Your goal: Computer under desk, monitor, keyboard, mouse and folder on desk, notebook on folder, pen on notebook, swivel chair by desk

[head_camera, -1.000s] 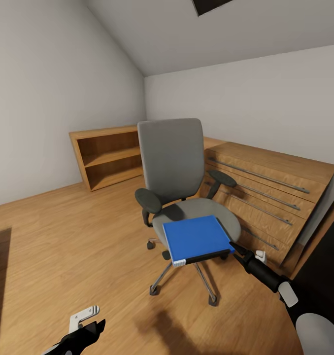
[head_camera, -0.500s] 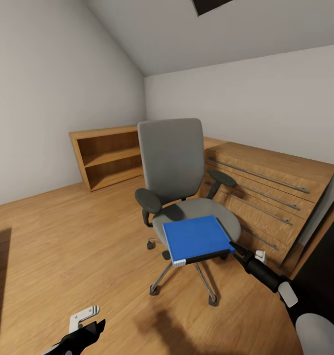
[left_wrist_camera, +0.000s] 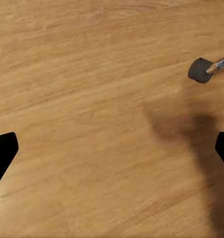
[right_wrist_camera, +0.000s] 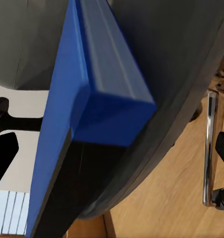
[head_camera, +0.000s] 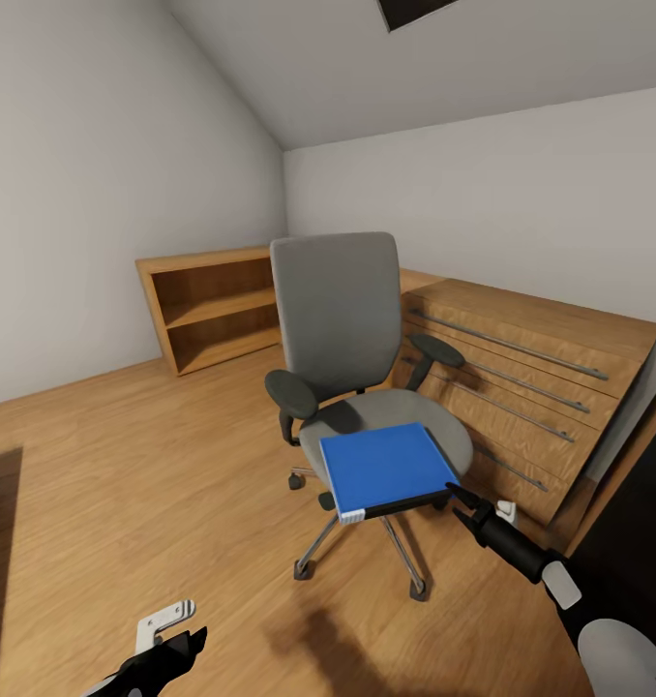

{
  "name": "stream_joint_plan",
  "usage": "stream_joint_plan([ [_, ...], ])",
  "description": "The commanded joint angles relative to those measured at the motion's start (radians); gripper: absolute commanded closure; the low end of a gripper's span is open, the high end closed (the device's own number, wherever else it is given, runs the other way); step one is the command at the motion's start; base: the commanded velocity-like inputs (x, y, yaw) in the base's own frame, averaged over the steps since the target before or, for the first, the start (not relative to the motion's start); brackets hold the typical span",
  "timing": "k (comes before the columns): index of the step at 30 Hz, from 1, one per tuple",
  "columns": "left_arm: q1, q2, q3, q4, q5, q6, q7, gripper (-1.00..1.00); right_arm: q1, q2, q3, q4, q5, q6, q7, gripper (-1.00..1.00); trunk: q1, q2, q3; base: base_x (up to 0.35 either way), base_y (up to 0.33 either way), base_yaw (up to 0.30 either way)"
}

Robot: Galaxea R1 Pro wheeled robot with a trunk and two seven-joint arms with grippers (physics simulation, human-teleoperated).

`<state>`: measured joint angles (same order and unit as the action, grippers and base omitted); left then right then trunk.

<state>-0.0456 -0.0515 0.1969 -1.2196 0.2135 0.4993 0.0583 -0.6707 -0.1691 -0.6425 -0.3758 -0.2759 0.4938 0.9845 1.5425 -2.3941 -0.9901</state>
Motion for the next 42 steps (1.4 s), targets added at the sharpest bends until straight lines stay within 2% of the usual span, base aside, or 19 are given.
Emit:
stream_joint_plan([
  [1, 0.0, -0.001, 0.001, -0.001, 0.011, 0.005, 0.006, -1.0, -0.001, 0.0, -0.003, 0.001, -0.003, 0.008, 0.002, -1.0, 0.0, 0.0, -0.001, 0.0, 0.0, 0.0],
  [27, 0.0, 0.0, 0.001, -0.001, 0.011, 0.004, 0.004, -1.0, 0.0, -0.001, -0.003, 0.002, -0.003, 0.006, 0.003, -1.0, 0.0, 0.0, -0.001, 0.001, 0.0, 0.0],
  [42, 0.0, 0.001, 0.001, -0.001, 0.011, 0.006, 0.007, -1.0, 0.0, -0.001, -0.003, 0.002, -0.003, 0.006, 0.002, -1.0, 0.0, 0.0, -0.001, 0.064, 0.0, 0.0],
])
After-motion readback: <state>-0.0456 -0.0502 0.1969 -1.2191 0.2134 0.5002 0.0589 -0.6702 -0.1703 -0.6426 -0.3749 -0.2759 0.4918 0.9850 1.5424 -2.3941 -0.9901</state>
